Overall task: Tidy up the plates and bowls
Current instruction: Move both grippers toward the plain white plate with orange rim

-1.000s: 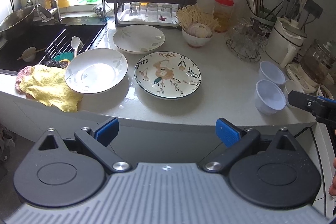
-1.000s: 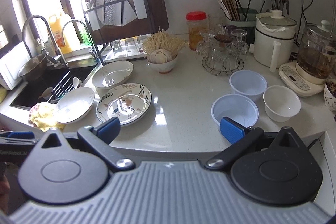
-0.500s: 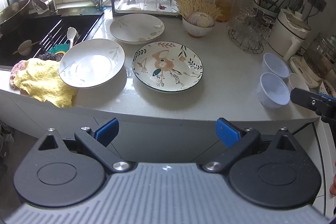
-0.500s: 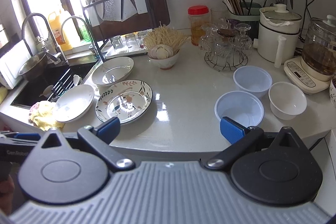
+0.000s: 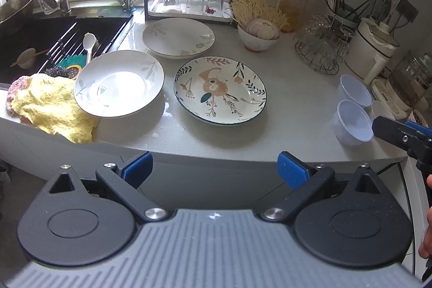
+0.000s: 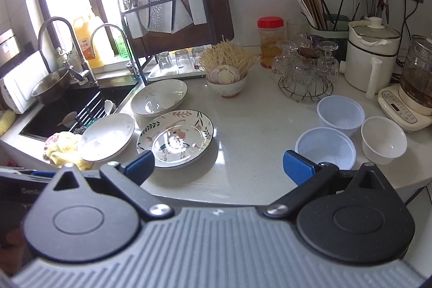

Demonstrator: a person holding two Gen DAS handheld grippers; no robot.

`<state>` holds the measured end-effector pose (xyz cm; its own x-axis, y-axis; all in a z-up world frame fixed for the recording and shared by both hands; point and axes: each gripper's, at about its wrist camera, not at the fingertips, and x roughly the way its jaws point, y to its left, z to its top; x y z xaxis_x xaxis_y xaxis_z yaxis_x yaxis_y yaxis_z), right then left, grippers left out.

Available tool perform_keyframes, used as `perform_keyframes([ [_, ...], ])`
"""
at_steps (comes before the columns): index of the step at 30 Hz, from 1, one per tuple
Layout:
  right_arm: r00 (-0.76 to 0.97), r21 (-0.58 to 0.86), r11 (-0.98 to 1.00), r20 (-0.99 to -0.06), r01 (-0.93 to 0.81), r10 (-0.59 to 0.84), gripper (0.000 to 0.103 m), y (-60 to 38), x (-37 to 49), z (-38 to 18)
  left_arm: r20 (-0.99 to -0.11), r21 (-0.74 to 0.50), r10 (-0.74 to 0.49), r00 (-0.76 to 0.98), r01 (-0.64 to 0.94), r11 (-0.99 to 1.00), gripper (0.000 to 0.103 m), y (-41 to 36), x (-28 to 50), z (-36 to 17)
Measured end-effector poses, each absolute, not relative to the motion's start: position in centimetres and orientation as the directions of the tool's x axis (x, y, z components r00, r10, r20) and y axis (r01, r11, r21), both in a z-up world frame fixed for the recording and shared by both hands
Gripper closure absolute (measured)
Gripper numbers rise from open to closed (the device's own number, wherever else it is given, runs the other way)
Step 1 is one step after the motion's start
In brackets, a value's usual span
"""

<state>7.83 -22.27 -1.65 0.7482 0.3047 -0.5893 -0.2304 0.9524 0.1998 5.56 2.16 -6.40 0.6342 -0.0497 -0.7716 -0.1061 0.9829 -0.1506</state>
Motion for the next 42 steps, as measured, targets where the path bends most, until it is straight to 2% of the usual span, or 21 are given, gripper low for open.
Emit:
perform_keyframes([
  [22, 0.771, 0.309, 0.940, -0.560, -0.143, 0.302, 0.000, -13.1, 10.2, -1.2, -0.732, -0.114, -0.064, 0.678, -0.029, 0.993, 0.003, 13.2, 10.8, -4.6],
  [38, 0.769, 0.299, 0.952, -0.594, -0.062, 0.236, 0.000, -2.5, 13.4, -2.1, -0.748, -0.110, -0.125, 0.652, 0.063, 0.992, 0.003, 24.5, 17.5, -5.4],
  [42, 0.751, 0.322, 0.947, -0.628, 0.009, 0.207, 0.000, -0.4, 14.5, -2.6, -0.765, -0.122, -0.159, 0.624, 0.101, 0.987, 0.003, 26.9, 19.9, -5.8],
])
